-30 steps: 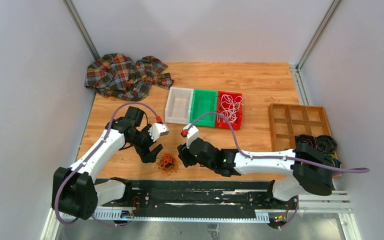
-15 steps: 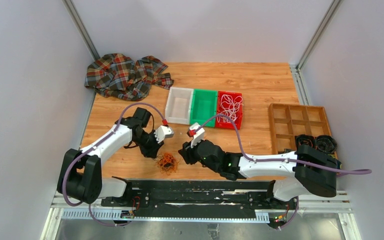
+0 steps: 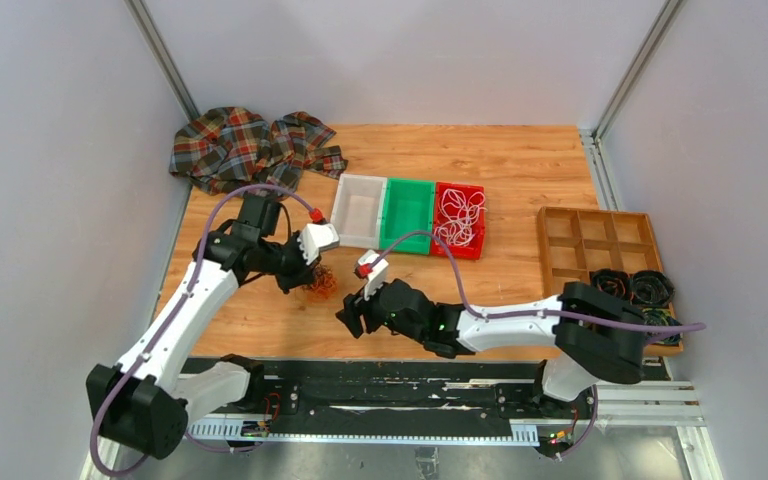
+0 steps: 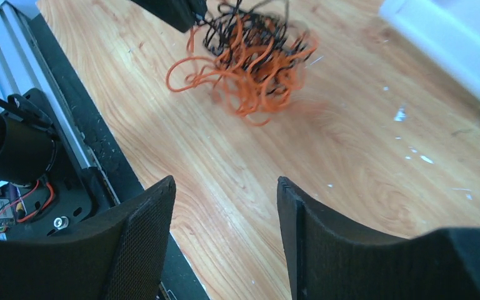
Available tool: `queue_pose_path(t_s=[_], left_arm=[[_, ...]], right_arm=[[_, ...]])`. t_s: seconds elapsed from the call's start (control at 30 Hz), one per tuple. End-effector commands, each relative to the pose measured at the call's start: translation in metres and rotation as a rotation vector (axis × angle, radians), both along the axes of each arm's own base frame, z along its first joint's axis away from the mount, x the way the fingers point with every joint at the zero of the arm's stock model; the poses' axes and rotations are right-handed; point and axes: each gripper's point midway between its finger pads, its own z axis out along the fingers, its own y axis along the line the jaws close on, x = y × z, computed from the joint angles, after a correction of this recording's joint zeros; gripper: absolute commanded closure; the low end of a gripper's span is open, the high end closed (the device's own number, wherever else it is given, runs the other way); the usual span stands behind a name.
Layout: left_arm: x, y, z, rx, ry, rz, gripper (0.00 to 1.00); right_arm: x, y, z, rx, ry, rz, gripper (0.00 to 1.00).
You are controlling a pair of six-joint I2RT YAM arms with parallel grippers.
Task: Untangle the cables
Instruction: Untie the cable.
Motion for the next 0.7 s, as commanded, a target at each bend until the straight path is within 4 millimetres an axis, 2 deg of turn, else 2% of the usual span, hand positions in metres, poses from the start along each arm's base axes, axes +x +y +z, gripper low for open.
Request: queue_pose_path(t_s=[0.0, 0.13, 0.27, 0.47, 0.57, 0.67], left_arm=[[-0.013, -0.003, 0.009, -0.034, 0.005, -0.007, 0.99], [-0.016, 0.000, 0.004, -0.015, 0.021, -0.007, 0.99], [-0.016, 0.001, 0.009, -0.015, 0.012, -0.007, 0.99], [-0.017, 0.002, 0.018, -0.017, -0.010, -0.013, 0.99], [-0.019, 0.003, 0.017, -0.013, -0.010, -0.013, 0.99], [-0.021, 0.005, 0.017, -0.006, -0.012, -0.015, 0.99]], right_arm=[[0.002, 0.028, 0.002, 0.049, 0.021, 0.052, 0.39], [0.013, 0.038, 0.006, 0.118, -0.012, 0.020, 0.39], [0.021, 0.044, 0.011, 0.158, -0.065, 0.008, 0.40], [0.025, 0.051, -0.013, 0.121, -0.049, 0.015, 0.47], [0.024, 0.056, -0.028, 0.106, -0.025, 0.038, 0.55], [0.025, 0.053, -0.035, 0.107, -0.014, 0.029, 0.72]])
